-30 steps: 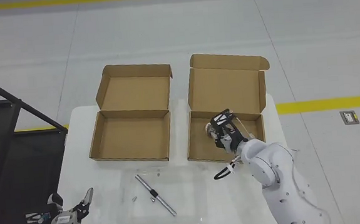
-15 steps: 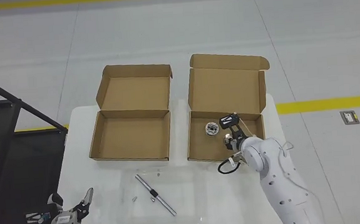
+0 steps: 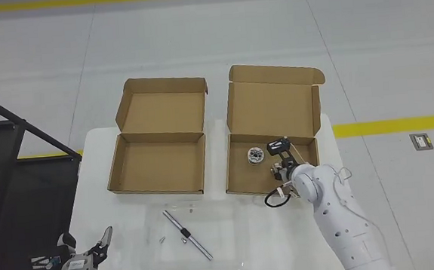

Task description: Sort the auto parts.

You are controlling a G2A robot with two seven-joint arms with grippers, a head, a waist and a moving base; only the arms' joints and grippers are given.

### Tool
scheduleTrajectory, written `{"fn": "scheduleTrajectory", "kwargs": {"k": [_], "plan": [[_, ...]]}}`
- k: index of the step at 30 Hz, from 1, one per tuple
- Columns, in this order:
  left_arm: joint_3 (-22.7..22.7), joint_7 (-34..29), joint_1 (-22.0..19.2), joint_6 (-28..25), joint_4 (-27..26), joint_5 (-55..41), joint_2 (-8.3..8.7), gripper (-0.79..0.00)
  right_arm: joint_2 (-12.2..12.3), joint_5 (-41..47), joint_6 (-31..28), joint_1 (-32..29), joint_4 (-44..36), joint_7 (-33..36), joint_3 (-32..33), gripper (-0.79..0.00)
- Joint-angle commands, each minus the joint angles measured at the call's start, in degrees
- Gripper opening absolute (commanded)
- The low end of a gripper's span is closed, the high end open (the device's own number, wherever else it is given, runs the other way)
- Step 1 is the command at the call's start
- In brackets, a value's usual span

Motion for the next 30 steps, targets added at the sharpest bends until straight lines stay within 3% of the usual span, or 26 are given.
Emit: {"fn": "scheduleTrajectory", "kwargs": {"k": [1, 3, 5, 6, 7, 8, 13, 17, 23, 30], "plan": [[0.0, 0.0, 0.0, 0.0, 0.0, 0.0, 0.0, 0.0, 0.02, 0.17, 0.13, 0.07, 0.11, 0.0, -0.06, -0.508], [0.0, 0.0, 0.0, 0.0, 0.0, 0.0, 0.0, 0.0, 0.07, 0.2, 0.19, 0.03, 0.02, -0.06, -0.11, -0.428], [0.0, 0.0, 0.0, 0.0, 0.0, 0.0, 0.0, 0.0, 0.15, 0.2, 0.49, -0.21, -0.42, -0.22, -0.03, -0.403], [0.0, 0.0, 0.0, 0.0, 0.0, 0.0, 0.0, 0.0, 0.2, 0.12, 0.7, -0.38, -0.86, -0.2, 0.04, -0.289], [0.0, 0.0, 0.0, 0.0, 0.0, 0.0, 0.0, 0.0, 0.26, 0.14, 0.87, -0.66, -1.56, -0.33, 0.16, -0.065], [0.0, 0.0, 0.0, 0.0, 0.0, 0.0, 0.0, 0.0, 0.34, 0.14, 0.95, -1.09, -2.52, -0.57, 0.34, -0.009], [-0.43, 0.55, 0.41, -2.36, -0.86, -0.18, 0.01, 0.0, 1.04, -0.08, -1.97, -5.7, -11.82, -2.01, 1.27, 0.0], [-2.03, 0.76, 2.58, -5.1, -4.36, 2.22, 0.15, 0.0, 1.79, -0.95, -7.91, -11.99, -23.82, -4.66, 1.2, 0.0], [-4.92, -1.01, 5.15, -8.63, -11.53, 14.57, 0.78, 0.0, 3.1, -4.48, -17.61, -21.57, -39.41, -10.18, 0.8, 0.0], [-6.49, -4.41, 4.12, -18.77, -17.5, 33.25, 2.11, 0.0, 4.9, -11.64, -29.18, -31.23, -52.19, -18.75, 1.24, 0.0]]}}
